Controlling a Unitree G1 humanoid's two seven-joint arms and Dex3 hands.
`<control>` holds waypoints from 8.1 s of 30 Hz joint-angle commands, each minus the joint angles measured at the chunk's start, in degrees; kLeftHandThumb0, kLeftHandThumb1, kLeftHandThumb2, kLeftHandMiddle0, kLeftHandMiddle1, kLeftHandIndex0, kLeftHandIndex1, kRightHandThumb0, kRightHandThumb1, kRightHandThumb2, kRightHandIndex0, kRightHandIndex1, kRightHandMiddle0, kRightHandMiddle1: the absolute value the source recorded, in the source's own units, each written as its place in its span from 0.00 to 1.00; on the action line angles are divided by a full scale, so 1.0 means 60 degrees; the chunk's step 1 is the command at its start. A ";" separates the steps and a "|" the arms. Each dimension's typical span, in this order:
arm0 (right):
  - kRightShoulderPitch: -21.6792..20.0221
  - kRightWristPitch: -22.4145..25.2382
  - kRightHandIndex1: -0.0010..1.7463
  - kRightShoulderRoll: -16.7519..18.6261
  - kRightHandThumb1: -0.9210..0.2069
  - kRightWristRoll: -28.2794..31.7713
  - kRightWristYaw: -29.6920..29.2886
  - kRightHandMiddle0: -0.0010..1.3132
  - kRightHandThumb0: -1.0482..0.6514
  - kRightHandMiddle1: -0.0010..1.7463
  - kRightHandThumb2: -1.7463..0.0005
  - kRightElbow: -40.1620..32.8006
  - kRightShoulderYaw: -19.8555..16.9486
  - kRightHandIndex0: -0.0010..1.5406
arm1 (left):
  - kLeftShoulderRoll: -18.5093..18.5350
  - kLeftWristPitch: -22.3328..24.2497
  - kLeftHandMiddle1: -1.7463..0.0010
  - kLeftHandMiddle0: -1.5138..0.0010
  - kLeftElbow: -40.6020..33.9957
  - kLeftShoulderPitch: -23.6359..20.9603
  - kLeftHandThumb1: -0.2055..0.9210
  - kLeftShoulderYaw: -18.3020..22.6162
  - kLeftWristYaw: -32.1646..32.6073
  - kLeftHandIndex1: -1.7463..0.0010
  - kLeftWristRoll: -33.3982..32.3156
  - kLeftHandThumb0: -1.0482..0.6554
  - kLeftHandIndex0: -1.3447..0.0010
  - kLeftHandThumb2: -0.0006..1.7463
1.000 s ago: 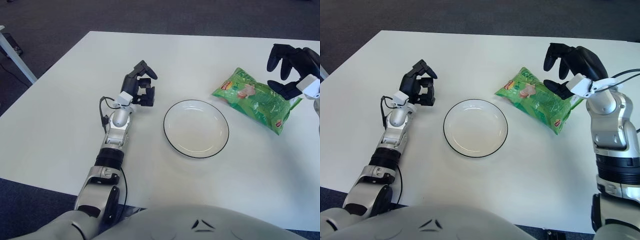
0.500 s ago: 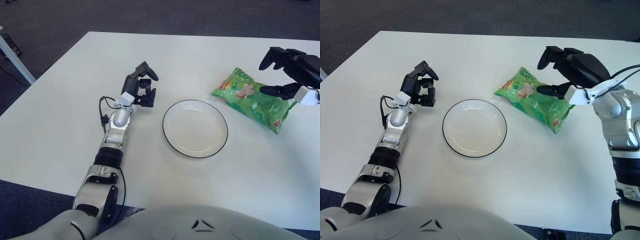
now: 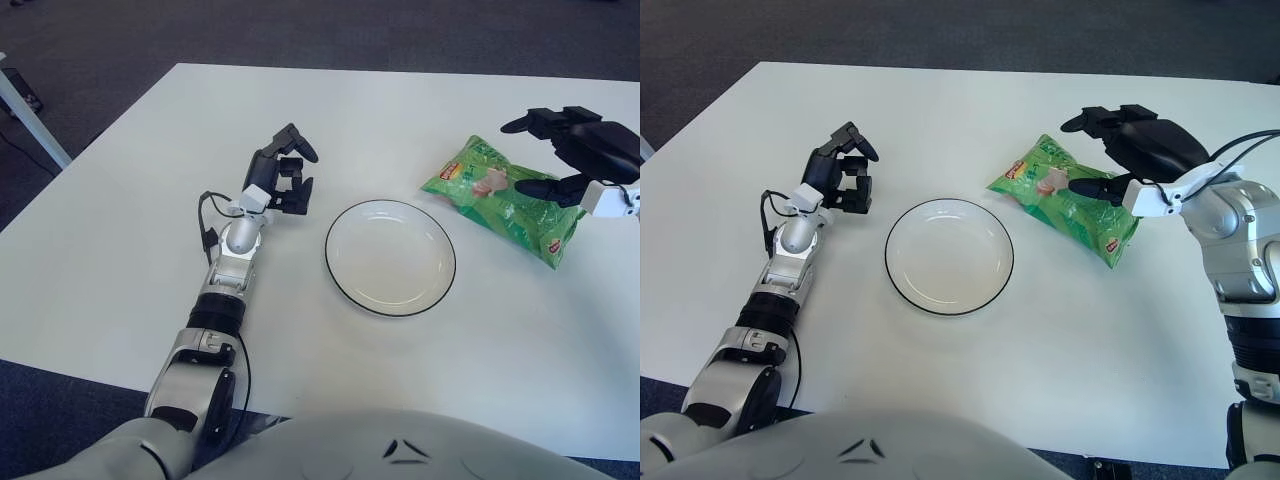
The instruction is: Put the snack into the plate.
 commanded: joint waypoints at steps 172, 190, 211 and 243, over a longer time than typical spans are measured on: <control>-0.3136 0.3923 0.97 0.3656 0.88 0.0943 0.0164 0.52 0.62 1.00 0.00 -0.3025 0.2629 0.59 | 0.0382 0.1311 0.00 0.13 0.0057 0.0498 0.45 -0.0744 0.2306 0.00 0.2097 0.33 0.54 0.76; -0.2885 0.3373 0.99 0.4182 0.87 0.2501 0.1539 0.52 0.62 1.00 0.00 -0.2444 0.3173 0.57 | 0.0274 0.1188 0.00 0.13 0.0079 0.0448 0.44 -0.0991 0.2808 0.00 0.2466 0.33 0.53 0.78; -0.2807 0.6275 0.96 0.3967 0.89 0.3096 0.2799 0.52 0.62 1.00 0.00 -0.3521 0.3358 0.61 | 0.0049 0.0744 0.00 0.11 0.0361 0.0311 0.41 -0.1112 0.3002 0.00 0.2101 0.32 0.50 0.80; -0.2150 0.4499 0.53 0.3037 0.66 0.5293 0.4254 0.00 0.30 0.54 0.39 -0.3098 0.2545 0.00 | -0.0172 0.0442 0.00 0.11 0.0891 -0.0136 0.39 -0.1275 0.2362 0.00 0.1790 0.31 0.49 0.81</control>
